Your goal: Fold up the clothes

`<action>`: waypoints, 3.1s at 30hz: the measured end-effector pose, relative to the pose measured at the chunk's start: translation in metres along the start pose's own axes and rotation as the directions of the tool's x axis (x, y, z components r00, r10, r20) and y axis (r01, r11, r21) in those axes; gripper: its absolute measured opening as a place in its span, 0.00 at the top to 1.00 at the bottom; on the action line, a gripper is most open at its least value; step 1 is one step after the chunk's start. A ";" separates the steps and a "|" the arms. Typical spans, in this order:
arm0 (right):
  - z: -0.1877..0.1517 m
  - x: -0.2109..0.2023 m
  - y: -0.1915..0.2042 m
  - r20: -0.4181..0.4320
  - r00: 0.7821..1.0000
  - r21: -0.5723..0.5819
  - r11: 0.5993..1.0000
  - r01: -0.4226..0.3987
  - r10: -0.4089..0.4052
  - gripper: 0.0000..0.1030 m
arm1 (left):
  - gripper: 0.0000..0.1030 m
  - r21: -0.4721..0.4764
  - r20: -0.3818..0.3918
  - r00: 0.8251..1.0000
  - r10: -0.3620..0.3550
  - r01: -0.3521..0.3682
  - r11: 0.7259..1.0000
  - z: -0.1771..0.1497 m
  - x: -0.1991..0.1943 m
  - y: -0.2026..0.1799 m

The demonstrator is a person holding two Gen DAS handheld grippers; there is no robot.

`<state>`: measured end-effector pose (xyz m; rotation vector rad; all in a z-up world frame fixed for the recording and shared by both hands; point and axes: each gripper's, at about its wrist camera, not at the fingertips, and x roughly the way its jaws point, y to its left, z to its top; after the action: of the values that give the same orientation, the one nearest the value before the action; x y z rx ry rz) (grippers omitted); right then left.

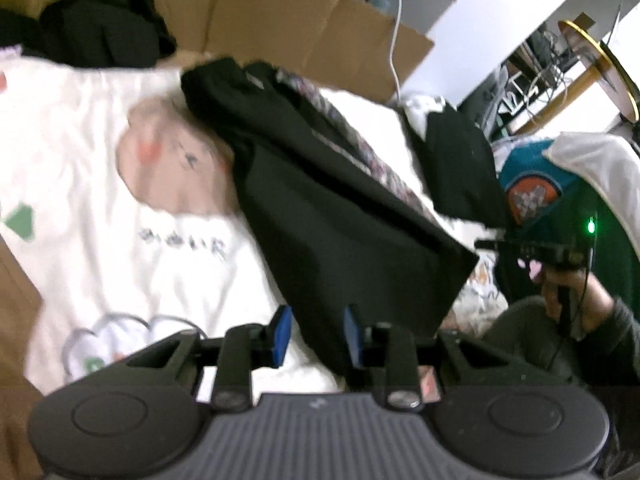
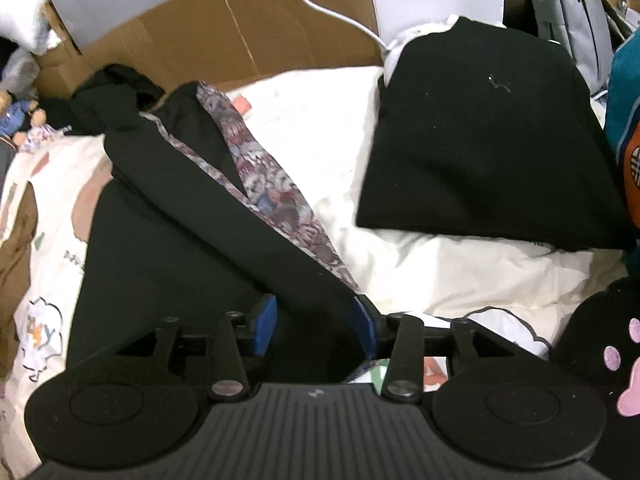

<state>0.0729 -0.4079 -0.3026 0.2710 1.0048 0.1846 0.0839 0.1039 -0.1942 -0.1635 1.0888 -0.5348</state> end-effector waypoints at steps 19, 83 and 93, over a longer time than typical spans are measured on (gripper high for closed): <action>-0.009 -0.017 0.027 0.167 0.982 -0.115 0.991 -0.067 0.086 0.52 | 0.70 0.044 0.126 0.984 0.123 -0.129 0.991 0.127 -0.081 0.008; 0.066 0.146 0.066 0.024 0.973 -0.286 0.935 -0.212 0.228 0.60 | 0.33 0.349 0.138 0.957 0.256 -0.289 0.891 0.221 0.216 0.049; 0.071 0.141 0.060 0.040 0.970 -0.268 0.938 -0.222 0.241 0.85 | 0.28 0.350 0.092 0.942 0.323 -0.334 0.875 0.228 0.230 0.061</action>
<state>0.2053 -0.3219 -0.3613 0.1525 0.8631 0.5155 0.3847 0.0138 -0.2946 0.3332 0.9434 -0.4136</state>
